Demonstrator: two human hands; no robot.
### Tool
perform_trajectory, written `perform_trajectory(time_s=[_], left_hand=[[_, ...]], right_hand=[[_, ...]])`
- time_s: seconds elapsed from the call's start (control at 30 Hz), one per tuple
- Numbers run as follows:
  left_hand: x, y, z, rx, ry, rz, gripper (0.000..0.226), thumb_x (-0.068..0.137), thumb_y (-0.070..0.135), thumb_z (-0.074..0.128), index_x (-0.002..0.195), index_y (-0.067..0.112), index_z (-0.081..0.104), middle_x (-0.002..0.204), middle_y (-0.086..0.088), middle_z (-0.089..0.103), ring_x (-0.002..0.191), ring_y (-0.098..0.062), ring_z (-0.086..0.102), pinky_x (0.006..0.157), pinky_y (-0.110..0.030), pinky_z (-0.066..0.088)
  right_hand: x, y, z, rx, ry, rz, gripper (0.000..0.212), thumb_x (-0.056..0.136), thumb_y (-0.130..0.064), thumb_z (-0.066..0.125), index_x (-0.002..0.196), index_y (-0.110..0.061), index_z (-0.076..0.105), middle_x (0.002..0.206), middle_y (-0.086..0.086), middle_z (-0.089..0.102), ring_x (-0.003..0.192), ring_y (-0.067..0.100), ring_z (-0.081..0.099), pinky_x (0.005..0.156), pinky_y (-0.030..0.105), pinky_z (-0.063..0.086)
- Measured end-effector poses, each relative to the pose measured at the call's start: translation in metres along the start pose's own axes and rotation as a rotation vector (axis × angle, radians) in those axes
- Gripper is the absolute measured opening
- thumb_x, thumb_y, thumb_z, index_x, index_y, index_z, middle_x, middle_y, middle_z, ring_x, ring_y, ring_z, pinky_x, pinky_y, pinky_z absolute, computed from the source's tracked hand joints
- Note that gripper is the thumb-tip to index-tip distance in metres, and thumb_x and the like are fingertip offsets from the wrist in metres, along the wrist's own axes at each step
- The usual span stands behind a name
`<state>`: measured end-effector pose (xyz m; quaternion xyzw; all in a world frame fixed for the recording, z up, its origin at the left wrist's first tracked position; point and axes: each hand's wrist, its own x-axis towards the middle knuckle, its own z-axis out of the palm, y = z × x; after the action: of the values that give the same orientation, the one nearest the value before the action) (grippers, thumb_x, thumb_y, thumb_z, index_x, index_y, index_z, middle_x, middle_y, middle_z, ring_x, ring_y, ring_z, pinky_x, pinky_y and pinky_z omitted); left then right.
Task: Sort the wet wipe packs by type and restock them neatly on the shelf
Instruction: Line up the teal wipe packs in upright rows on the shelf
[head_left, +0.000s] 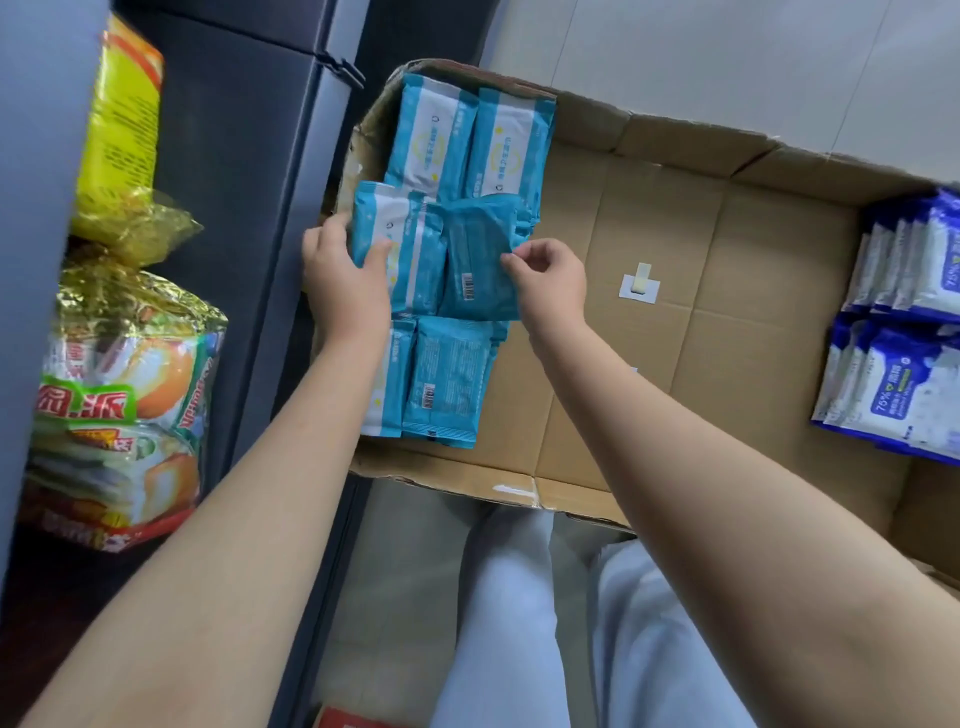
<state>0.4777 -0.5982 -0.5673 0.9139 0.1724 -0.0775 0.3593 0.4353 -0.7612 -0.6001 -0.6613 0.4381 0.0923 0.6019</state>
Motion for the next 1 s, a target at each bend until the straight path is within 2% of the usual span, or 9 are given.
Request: perform_trajectory(time_s=[0.07, 0.17, 0.3, 0.4, 0.5, 0.57, 0.7, 0.87, 1.0], left_hand=[[-0.012, 0.011, -0.011, -0.105, 0.052, 0.032, 0.028, 0.096, 0.024, 0.059, 0.122, 0.014, 0.058, 0.112, 0.009, 0.057, 0.091, 0.004, 0.055, 0.072, -0.002, 0.04], [-0.037, 0.031, -0.024, -0.229, 0.113, 0.025, 0.022, 0.097, 0.021, 0.058, 0.118, 0.016, 0.056, 0.099, 0.019, 0.058, 0.086, 0.017, 0.058, 0.068, -0.006, 0.047], [-0.082, 0.05, -0.032, -0.427, 0.076, -0.099, 0.026, 0.092, 0.025, 0.064, 0.115, 0.013, 0.06, 0.108, 0.005, 0.07, 0.096, -0.007, 0.07, 0.074, -0.027, 0.059], [-0.137, 0.07, -0.037, -0.63, -0.006, -0.213, 0.024, 0.094, 0.023, 0.065, 0.116, 0.014, 0.062, 0.108, 0.001, 0.072, 0.094, -0.011, 0.072, 0.069, -0.027, 0.059], [-0.204, 0.101, -0.051, -0.773, 0.015, -0.28, 0.02, 0.097, 0.02, 0.062, 0.115, 0.013, 0.064, 0.105, -0.001, 0.074, 0.091, -0.013, 0.073, 0.069, -0.029, 0.059], [-0.25, 0.126, -0.07, -0.836, 0.049, -0.319, 0.021, 0.098, 0.022, 0.059, 0.117, 0.016, 0.065, 0.107, -0.002, 0.074, 0.092, -0.015, 0.072, 0.072, -0.032, 0.06], [-0.342, 0.172, -0.12, -0.952, 0.137, -0.403, 0.021, 0.099, 0.026, 0.057, 0.118, 0.021, 0.065, 0.109, -0.001, 0.073, 0.096, -0.016, 0.072, 0.078, -0.036, 0.059], [-0.435, 0.208, -0.188, -1.097, 0.212, -0.403, 0.014, 0.099, 0.022, 0.057, 0.109, 0.022, 0.067, 0.103, -0.001, 0.076, 0.093, -0.016, 0.073, 0.082, -0.037, 0.057], [-0.485, 0.215, -0.246, -1.189, 0.34, -0.347, 0.018, 0.099, 0.015, 0.055, 0.111, 0.022, 0.067, 0.105, 0.001, 0.075, 0.095, -0.013, 0.071, 0.079, -0.033, 0.056]], right_hand=[[-0.006, -0.01, -0.012, 0.117, -0.004, -0.018, 0.013, 0.09, -0.011, 0.068, 0.087, -0.017, 0.058, 0.085, -0.004, 0.059, 0.078, 0.008, 0.057, 0.071, 0.02, 0.048], [-0.018, -0.024, -0.043, 0.294, -0.125, -0.017, 0.019, 0.093, -0.01, 0.065, 0.112, -0.011, 0.06, 0.106, 0.008, 0.067, 0.097, 0.019, 0.066, 0.082, 0.032, 0.057], [-0.045, -0.03, -0.096, 0.407, -0.318, 0.039, 0.027, 0.101, -0.009, 0.052, 0.128, -0.006, 0.057, 0.124, 0.014, 0.067, 0.109, 0.027, 0.068, 0.087, 0.037, 0.059], [-0.075, -0.033, -0.144, 0.391, -0.417, 0.059, 0.031, 0.103, -0.006, 0.047, 0.133, -0.002, 0.052, 0.112, 0.011, 0.068, 0.089, 0.016, 0.071, 0.073, 0.028, 0.058], [-0.112, -0.044, -0.196, 0.323, -0.502, 0.095, 0.033, 0.104, -0.006, 0.042, 0.136, -0.005, 0.05, 0.112, 0.009, 0.066, 0.086, 0.016, 0.068, 0.069, 0.028, 0.056], [-0.146, -0.057, -0.23, 0.3, -0.588, 0.138, 0.034, 0.105, -0.019, 0.044, 0.136, -0.007, 0.05, 0.116, 0.009, 0.065, 0.09, 0.019, 0.066, 0.072, 0.033, 0.056], [-0.229, -0.093, -0.288, 0.115, -0.765, 0.093, 0.037, 0.093, -0.038, 0.064, 0.12, -0.013, 0.056, 0.092, 0.0, 0.069, 0.074, 0.013, 0.067, 0.065, 0.03, 0.053], [-0.322, -0.136, -0.321, -0.007, -1.013, 0.078, 0.041, 0.078, -0.049, 0.064, 0.107, -0.021, 0.059, 0.07, -0.012, 0.065, 0.063, 0.007, 0.054, 0.063, 0.024, 0.041], [-0.384, -0.172, -0.316, 0.103, -1.155, 0.253, 0.055, 0.088, -0.055, 0.055, 0.123, -0.013, 0.058, 0.101, 0.005, 0.064, 0.085, 0.017, 0.059, 0.081, 0.03, 0.048]])
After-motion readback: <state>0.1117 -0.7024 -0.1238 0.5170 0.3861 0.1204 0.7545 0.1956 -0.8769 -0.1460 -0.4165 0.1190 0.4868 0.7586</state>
